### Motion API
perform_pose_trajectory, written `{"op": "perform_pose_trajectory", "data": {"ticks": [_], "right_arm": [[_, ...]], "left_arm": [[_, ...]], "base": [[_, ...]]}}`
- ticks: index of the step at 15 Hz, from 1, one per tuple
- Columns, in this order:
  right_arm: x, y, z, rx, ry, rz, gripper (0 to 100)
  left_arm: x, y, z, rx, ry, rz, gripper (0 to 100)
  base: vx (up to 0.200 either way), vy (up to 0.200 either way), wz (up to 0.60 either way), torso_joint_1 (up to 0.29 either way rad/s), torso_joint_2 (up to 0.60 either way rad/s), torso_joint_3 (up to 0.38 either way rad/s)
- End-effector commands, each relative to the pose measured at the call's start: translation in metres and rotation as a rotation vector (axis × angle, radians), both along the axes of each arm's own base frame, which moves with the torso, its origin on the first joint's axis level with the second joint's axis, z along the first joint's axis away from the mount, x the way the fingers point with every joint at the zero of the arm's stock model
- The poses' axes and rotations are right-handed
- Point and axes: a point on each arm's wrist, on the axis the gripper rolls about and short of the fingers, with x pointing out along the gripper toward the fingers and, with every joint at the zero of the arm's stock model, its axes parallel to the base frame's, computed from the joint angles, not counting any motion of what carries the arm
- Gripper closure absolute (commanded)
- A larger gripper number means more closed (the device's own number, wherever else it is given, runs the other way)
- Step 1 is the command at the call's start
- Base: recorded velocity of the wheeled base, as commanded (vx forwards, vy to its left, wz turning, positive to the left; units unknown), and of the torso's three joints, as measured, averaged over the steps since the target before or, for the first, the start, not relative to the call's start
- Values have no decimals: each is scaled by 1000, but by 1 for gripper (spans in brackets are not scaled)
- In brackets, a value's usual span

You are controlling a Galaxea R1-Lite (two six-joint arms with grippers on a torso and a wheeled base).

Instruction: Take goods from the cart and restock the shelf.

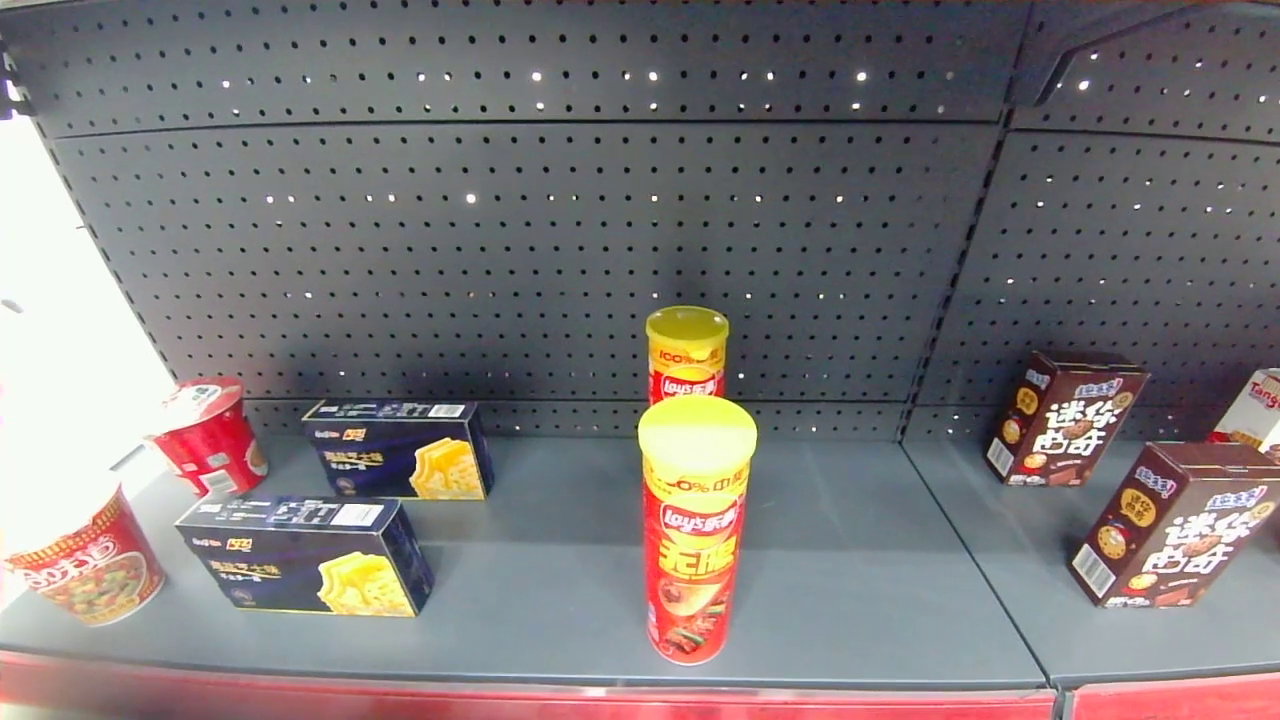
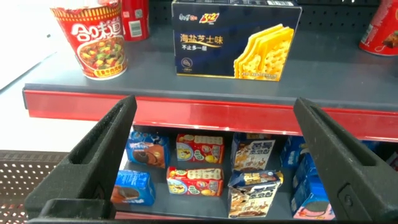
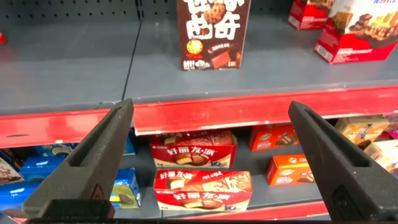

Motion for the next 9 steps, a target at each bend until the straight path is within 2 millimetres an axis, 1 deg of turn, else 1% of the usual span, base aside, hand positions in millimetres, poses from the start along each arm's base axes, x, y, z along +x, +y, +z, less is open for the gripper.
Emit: {"op": "perform_pose_trajectory", "data": {"ticks": [1,9], "right_arm": [[0,0,0,0,4,1,0],[0,0,0,0,3,1,0]], "left_arm": [[0,0,0,0,0,1,0],[0,0,0,0,0,1,0]], "base": [[0,0,0,0,0,0],[0,0,0,0,0,0]]}}
